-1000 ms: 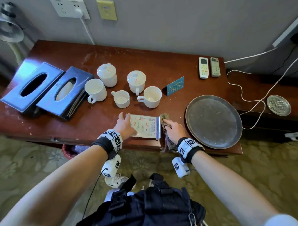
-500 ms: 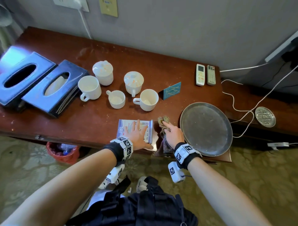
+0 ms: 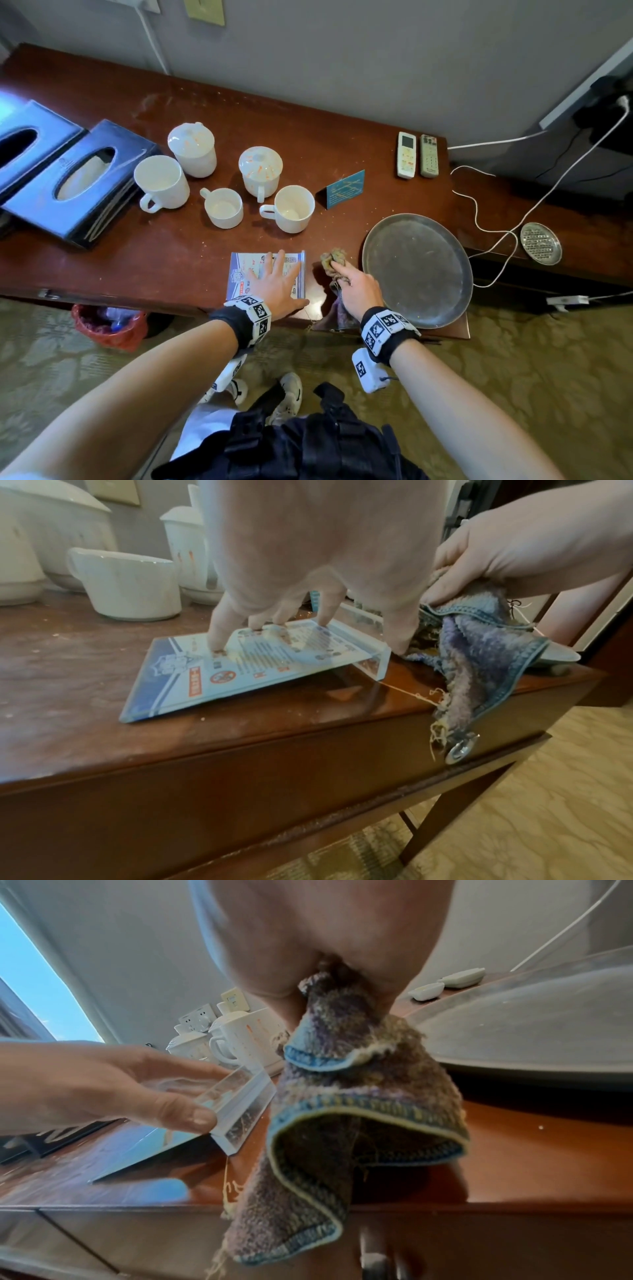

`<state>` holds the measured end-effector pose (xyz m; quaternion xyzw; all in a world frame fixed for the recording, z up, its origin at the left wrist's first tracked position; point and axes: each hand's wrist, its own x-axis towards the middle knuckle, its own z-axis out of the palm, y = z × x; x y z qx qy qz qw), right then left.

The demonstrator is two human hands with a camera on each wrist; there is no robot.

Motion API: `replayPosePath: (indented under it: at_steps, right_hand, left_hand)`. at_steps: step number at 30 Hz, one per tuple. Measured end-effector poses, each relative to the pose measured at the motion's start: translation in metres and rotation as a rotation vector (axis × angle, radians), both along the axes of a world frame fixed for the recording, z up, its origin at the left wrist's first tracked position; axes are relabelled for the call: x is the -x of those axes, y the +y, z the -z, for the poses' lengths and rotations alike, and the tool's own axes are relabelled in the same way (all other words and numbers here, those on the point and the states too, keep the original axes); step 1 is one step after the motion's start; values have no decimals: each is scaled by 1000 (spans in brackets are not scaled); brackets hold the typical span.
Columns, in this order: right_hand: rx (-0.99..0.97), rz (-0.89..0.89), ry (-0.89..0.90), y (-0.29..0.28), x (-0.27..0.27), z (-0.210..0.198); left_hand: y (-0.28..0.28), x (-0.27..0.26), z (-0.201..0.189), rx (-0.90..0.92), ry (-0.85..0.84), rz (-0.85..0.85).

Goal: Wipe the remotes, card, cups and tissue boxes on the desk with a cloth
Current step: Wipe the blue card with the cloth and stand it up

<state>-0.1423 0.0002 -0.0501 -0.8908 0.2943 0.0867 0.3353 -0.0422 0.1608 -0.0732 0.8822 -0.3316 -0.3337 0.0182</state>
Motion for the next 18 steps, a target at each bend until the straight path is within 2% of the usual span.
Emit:
replayPosePath:
  at_steps: [5, 10, 15, 18]
  right_hand:
    - [4, 19, 3, -5, 2, 0]
    - [-15, 47, -48, -7, -1, -4]
    - [-101, 77, -155, -2, -9, -15]
    - [-184, 7, -239, 8, -15, -25]
  left_hand:
    - [1, 2, -9, 72, -30, 47]
    - [7, 3, -22, 199, -33, 24]
    - [19, -4, -35, 430, 76, -185]
    - [22, -6, -55, 612, 164, -321]
